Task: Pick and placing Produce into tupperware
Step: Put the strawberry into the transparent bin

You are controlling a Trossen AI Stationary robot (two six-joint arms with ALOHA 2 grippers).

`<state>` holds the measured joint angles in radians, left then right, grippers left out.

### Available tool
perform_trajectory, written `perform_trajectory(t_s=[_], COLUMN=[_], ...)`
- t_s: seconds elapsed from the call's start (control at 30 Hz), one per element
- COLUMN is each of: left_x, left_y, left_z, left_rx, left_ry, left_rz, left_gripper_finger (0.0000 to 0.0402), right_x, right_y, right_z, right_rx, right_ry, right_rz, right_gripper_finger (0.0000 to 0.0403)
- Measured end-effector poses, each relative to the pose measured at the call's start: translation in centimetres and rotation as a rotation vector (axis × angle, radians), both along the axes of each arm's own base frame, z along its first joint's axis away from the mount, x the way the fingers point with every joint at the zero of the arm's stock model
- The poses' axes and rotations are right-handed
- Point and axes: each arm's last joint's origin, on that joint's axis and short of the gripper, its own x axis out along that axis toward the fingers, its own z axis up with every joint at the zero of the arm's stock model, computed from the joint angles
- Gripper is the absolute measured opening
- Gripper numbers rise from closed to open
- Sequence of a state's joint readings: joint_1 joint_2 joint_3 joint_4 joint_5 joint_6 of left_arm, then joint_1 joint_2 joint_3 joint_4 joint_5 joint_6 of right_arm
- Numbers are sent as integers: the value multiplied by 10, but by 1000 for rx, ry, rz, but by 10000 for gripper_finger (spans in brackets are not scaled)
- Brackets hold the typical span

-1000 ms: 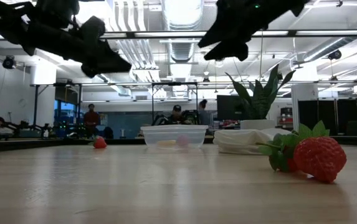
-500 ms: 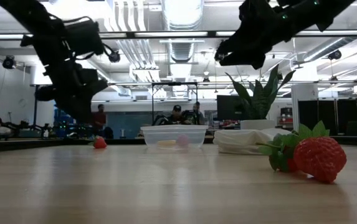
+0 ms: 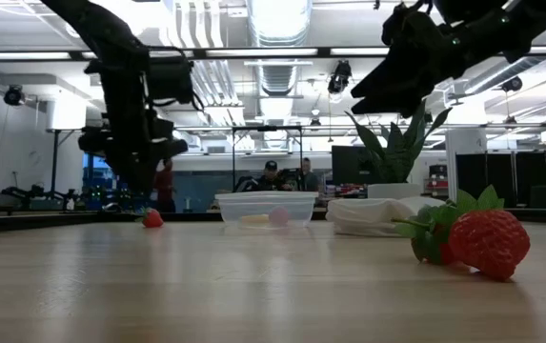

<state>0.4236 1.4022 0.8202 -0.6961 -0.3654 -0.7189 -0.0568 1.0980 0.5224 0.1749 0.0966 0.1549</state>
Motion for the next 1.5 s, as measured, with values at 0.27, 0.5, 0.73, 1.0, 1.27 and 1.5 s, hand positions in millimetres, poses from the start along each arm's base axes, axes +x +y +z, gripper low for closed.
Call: perform_trajectory(t_s=[0.27, 0.5, 0.73, 1.0, 1.27, 1.5], left_x=[10, 10, 17, 19, 22, 22], left_y=[5, 6, 13, 22, 24, 24], left_z=[-14, -13, -21, -38, -42, -42], left_rx=[-72, -66, -39, -26, -14, -13], left_ry=[40, 28, 5, 65, 63, 61], left_rz=[-3, 3, 19, 53, 30, 31], left_gripper_finger=[174, 251, 269, 270, 265, 213], right_x=[-9, -9, -9, -10, -10, -10], right_y=[1, 1, 1, 1, 1, 1], right_z=[-7, -7, -7, -8, -9, -9], right_rx=[-16, -31, -33, -29, -31, -31], right_ry=[-10, -10, -9, 2, 5, 8], right_rz=[29, 35, 36, 35, 35, 35], right_gripper_finger=[267, 269, 272, 270, 271, 271])
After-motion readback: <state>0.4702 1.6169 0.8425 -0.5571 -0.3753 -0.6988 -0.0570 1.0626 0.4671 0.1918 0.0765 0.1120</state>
